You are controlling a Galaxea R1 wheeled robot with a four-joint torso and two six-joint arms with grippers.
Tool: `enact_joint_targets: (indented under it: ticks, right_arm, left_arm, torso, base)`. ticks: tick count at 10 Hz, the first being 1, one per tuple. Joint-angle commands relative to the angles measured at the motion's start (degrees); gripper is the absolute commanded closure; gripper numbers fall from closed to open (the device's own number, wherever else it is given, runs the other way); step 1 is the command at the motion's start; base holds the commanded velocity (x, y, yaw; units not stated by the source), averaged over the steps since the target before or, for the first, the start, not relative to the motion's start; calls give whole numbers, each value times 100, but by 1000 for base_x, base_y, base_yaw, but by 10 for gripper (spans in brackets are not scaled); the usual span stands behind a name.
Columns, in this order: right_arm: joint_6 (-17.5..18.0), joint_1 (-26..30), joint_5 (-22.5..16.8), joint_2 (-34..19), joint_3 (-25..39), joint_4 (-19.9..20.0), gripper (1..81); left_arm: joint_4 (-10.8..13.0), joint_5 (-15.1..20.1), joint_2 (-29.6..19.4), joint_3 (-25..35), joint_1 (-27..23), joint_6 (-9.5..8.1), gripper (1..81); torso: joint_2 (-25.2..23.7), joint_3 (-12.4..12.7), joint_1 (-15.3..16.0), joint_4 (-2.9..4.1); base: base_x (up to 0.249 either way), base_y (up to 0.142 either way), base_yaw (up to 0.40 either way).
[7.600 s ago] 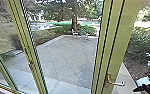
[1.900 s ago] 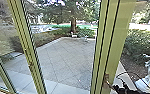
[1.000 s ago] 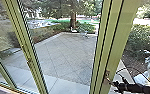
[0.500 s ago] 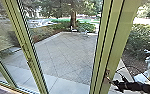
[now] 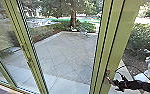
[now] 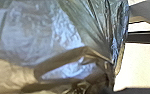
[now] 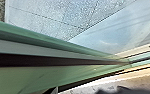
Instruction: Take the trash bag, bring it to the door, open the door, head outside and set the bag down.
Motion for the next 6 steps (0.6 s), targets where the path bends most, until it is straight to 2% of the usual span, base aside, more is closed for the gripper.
enact_joint_targets:
  ticks: [1, 2, 6]
  right_arm:
    - [18, 220, -469, 448, 88, -279, 10]
    - [18, 220, -469, 457, 88, -279, 10]
    - [-17, 272, -469, 457, 115, -288, 10]
  left_arm:
    - [-22, 405, -13, 45, -57, 50, 811]
    - [-14, 396, -13, 45, -49, 50, 811]
    - [4, 396, -22, 45, -49, 50, 811]
  torso:
    - [0, 0, 0, 0]
    - [0, 0, 0, 0]
    - [-2, 0, -3, 0]
  base:
    - [0, 0, 0]
    - [0, 0, 0]
    - [94, 0, 0]
